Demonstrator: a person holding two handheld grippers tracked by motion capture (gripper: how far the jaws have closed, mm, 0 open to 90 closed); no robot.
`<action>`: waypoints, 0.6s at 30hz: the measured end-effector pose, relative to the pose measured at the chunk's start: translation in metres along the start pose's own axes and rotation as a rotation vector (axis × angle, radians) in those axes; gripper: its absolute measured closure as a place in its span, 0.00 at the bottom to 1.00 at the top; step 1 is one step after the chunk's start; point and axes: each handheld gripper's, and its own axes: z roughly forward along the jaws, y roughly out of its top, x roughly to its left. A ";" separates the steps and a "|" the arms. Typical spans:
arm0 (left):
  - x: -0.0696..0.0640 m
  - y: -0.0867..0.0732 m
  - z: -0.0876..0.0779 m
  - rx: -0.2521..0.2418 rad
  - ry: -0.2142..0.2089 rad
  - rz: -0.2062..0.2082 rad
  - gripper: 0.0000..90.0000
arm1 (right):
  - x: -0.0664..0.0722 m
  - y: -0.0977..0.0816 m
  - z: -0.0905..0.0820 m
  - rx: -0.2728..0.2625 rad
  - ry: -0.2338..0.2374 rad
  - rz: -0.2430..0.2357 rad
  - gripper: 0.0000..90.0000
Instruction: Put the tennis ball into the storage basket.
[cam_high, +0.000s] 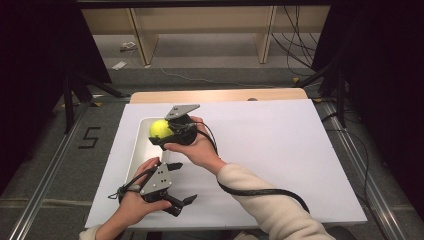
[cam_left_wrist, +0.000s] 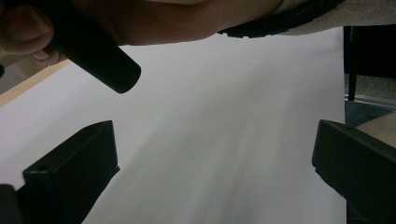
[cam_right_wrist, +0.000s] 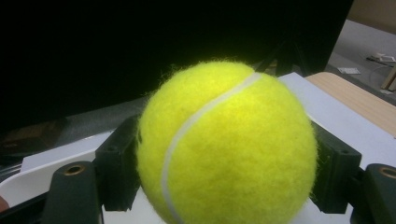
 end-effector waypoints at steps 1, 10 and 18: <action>0.000 0.000 0.000 0.000 0.000 0.000 0.00 | 0.000 0.000 0.001 -0.001 0.002 -0.002 0.29; 0.000 0.000 0.000 0.000 0.000 0.000 0.00 | 0.001 0.003 0.005 0.006 0.011 -0.003 0.29; 0.000 0.000 0.000 0.001 -0.002 0.001 0.00 | 0.000 0.003 0.009 0.013 0.020 -0.005 0.29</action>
